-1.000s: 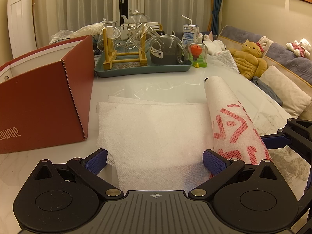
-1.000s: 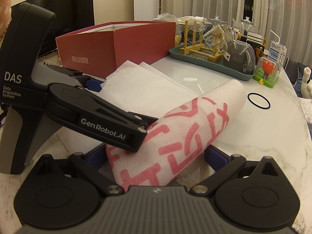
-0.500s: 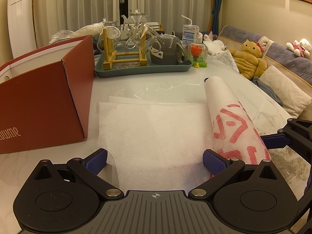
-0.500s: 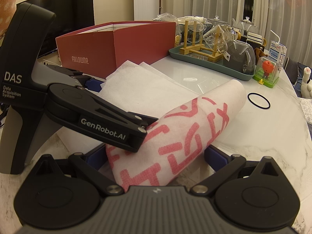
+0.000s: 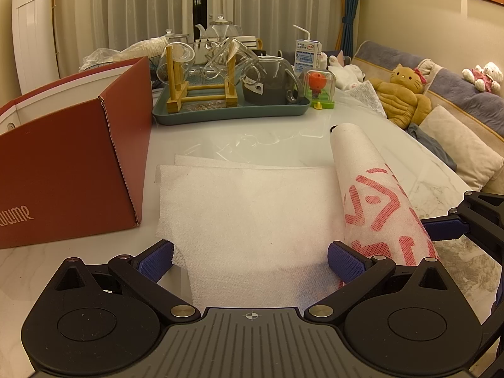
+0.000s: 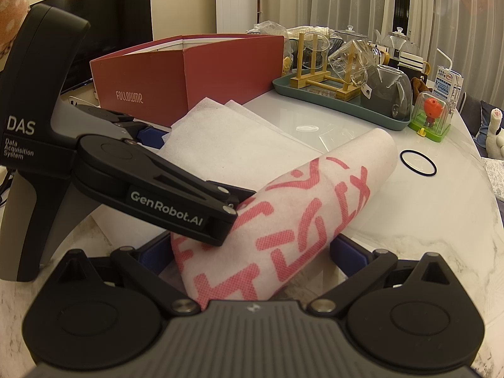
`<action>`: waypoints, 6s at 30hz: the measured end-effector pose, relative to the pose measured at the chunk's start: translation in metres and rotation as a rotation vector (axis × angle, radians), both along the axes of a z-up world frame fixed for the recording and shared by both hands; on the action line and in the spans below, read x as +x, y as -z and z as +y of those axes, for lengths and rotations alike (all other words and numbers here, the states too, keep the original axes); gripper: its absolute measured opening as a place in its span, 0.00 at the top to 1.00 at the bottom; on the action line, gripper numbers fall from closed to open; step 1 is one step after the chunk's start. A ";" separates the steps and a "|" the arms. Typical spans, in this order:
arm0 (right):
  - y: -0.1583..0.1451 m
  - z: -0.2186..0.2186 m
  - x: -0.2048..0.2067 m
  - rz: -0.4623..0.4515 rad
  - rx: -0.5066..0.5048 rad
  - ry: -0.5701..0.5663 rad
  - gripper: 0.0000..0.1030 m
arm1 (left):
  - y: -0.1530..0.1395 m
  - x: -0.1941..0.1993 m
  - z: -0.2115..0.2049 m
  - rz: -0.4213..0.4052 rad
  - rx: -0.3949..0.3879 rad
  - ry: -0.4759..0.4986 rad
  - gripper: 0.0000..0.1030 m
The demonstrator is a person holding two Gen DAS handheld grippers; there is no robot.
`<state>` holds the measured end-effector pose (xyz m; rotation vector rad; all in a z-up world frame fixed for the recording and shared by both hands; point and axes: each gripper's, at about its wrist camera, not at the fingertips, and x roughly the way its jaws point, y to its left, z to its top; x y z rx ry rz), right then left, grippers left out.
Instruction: Fold shopping bag
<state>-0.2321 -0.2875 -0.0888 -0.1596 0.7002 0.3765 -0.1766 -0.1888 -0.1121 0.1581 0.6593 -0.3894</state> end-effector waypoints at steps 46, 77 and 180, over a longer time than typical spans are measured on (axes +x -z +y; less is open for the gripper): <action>0.000 0.000 0.000 0.000 0.000 0.000 0.00 | 0.000 0.000 0.000 0.001 0.000 0.000 0.00; 0.001 -0.001 -0.004 0.000 -0.002 -0.017 0.00 | -0.001 0.000 0.000 0.001 0.000 0.000 0.00; -0.053 -0.030 -0.024 0.269 0.377 0.248 0.95 | -0.113 -0.119 0.041 0.033 -0.011 0.072 0.00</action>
